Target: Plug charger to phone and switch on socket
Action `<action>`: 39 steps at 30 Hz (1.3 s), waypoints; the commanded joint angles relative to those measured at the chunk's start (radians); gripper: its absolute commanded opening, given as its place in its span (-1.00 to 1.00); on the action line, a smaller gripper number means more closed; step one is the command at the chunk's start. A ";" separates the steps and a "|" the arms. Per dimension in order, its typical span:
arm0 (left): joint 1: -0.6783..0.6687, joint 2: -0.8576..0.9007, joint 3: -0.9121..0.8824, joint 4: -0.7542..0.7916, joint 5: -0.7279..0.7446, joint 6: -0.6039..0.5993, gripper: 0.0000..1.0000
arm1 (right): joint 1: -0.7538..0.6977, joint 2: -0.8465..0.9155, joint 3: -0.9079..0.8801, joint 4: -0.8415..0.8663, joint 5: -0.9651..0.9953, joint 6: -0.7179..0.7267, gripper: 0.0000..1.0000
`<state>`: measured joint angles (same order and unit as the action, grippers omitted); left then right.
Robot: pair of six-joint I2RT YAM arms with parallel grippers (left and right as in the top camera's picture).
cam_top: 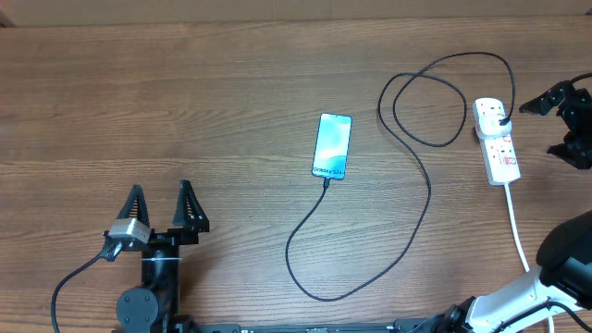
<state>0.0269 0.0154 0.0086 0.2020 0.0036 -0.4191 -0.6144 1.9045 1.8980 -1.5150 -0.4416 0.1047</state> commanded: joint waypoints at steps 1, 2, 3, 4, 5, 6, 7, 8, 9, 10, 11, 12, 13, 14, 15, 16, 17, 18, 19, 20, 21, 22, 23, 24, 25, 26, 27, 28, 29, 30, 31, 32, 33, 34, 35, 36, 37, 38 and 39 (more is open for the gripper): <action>0.006 -0.012 -0.004 -0.058 -0.010 0.010 0.99 | 0.003 -0.023 0.027 0.002 -0.004 -0.001 1.00; 0.006 -0.012 -0.004 -0.071 -0.004 0.022 1.00 | 0.003 -0.023 0.027 0.002 -0.004 -0.001 1.00; 0.006 -0.012 -0.004 -0.081 0.005 0.041 0.99 | 0.003 -0.023 0.027 0.002 -0.004 -0.001 1.00; 0.006 -0.012 -0.004 -0.093 0.023 0.071 0.99 | 0.003 -0.023 0.027 0.002 -0.004 -0.001 1.00; 0.006 -0.012 -0.004 -0.103 0.042 0.101 1.00 | 0.003 -0.023 0.027 0.002 -0.004 -0.001 1.00; 0.006 -0.012 -0.004 -0.118 0.063 0.133 0.99 | 0.003 -0.023 0.027 0.002 -0.004 -0.001 1.00; 0.006 -0.012 -0.004 -0.137 0.085 0.166 1.00 | 0.003 -0.023 0.027 0.002 -0.004 -0.001 1.00; 0.006 -0.012 -0.004 -0.159 0.105 0.193 1.00 | 0.003 -0.023 0.027 0.002 -0.004 -0.001 1.00; 0.006 -0.012 -0.004 -0.186 0.120 0.214 0.99 | 0.003 -0.023 0.027 0.002 -0.004 -0.001 1.00; 0.006 -0.012 -0.004 -0.215 0.121 0.221 1.00 | 0.003 -0.023 0.027 0.002 -0.004 -0.001 1.00; 0.006 -0.012 -0.004 -0.240 0.120 0.222 1.00 | 0.003 -0.023 0.027 0.002 -0.004 -0.001 1.00; 0.006 -0.012 -0.004 -0.267 0.119 0.233 1.00 | 0.003 -0.023 0.027 0.002 -0.004 -0.001 1.00; 0.006 -0.012 -0.004 -0.273 0.120 0.251 1.00 | 0.003 -0.023 0.027 0.002 -0.004 -0.001 1.00; 0.006 -0.012 -0.004 -0.272 0.120 0.272 0.99 | 0.003 -0.023 0.027 0.002 -0.004 -0.001 1.00; 0.006 -0.012 -0.004 -0.273 0.120 0.282 1.00 | 0.003 -0.023 0.027 0.002 -0.004 -0.001 1.00; 0.006 -0.012 -0.004 -0.273 0.120 0.286 1.00 | 0.003 -0.023 0.027 0.002 -0.004 -0.001 1.00; 0.006 -0.012 -0.004 -0.273 0.120 0.286 1.00 | 0.003 -0.023 0.027 0.002 -0.004 -0.001 1.00; 0.006 -0.012 -0.004 -0.273 0.120 0.295 1.00 | 0.003 -0.023 0.027 0.002 -0.004 -0.001 1.00; 0.006 -0.012 -0.004 -0.273 0.121 0.301 1.00 | 0.003 -0.023 0.027 0.002 -0.004 -0.001 1.00; 0.005 -0.012 -0.004 -0.273 0.121 0.301 1.00 | 0.003 -0.023 0.027 0.002 -0.004 -0.001 1.00; 0.005 -0.012 -0.004 -0.273 0.121 0.300 1.00 | 0.003 -0.023 0.027 0.002 -0.004 -0.001 1.00; 0.005 -0.012 -0.004 -0.274 0.122 0.297 1.00 | 0.003 -0.023 0.027 0.002 -0.004 -0.001 1.00; 0.005 -0.012 -0.004 -0.273 0.121 0.280 1.00 | 0.003 -0.023 0.027 0.002 -0.004 -0.001 1.00; 0.005 -0.012 -0.004 -0.273 0.121 0.257 1.00 | 0.003 -0.023 0.027 0.002 -0.004 -0.001 1.00; 0.005 -0.012 -0.004 -0.272 0.121 0.242 1.00 | 0.003 -0.023 0.027 0.002 -0.004 -0.001 1.00; 0.005 -0.012 -0.004 -0.272 0.120 0.239 0.99 | 0.003 -0.023 0.027 0.002 -0.004 -0.001 1.00; 0.005 -0.012 -0.004 -0.271 0.119 0.239 1.00 | 0.003 -0.023 0.027 0.002 -0.004 -0.001 1.00; 0.005 -0.012 -0.004 -0.271 0.119 0.239 1.00 | 0.003 -0.023 0.027 0.002 -0.004 -0.001 1.00; 0.005 -0.012 -0.004 -0.270 0.119 0.239 1.00 | 0.003 -0.023 0.027 0.002 -0.004 -0.001 1.00; 0.005 -0.012 -0.004 -0.270 0.119 0.239 1.00 | 0.003 -0.023 0.027 0.002 -0.004 -0.001 1.00; 0.005 -0.012 -0.004 -0.270 0.119 0.239 1.00 | 0.003 -0.023 0.027 0.002 -0.004 -0.001 1.00; 0.005 -0.012 -0.004 -0.270 0.119 0.239 1.00 | 0.003 -0.023 0.027 0.002 -0.004 -0.001 1.00; 0.005 -0.012 -0.004 -0.270 0.119 0.239 1.00 | 0.003 -0.023 0.027 0.002 -0.004 -0.001 1.00; 0.005 -0.012 -0.004 -0.270 0.119 0.239 1.00 | 0.003 -0.023 0.027 0.002 -0.004 -0.001 1.00; 0.005 -0.012 -0.004 -0.270 0.119 0.239 1.00 | 0.003 -0.023 0.027 0.002 -0.004 -0.001 1.00; 0.005 -0.012 -0.004 -0.270 0.119 0.239 1.00 | 0.003 -0.023 0.027 0.002 -0.004 -0.001 1.00; 0.005 -0.012 -0.004 -0.270 0.119 0.239 1.00 | 0.003 -0.023 0.027 0.002 -0.004 -0.001 1.00; 0.005 -0.012 -0.004 -0.270 0.119 0.239 1.00 | 0.003 -0.023 0.027 0.002 -0.004 -0.001 1.00; 0.005 -0.012 -0.004 -0.270 0.119 0.239 1.00 | 0.003 -0.023 0.027 0.002 -0.004 -0.001 1.00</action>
<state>0.0269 0.0147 0.0082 -0.0673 0.1055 -0.1650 -0.6144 1.9045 1.8980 -1.5146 -0.4412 0.1047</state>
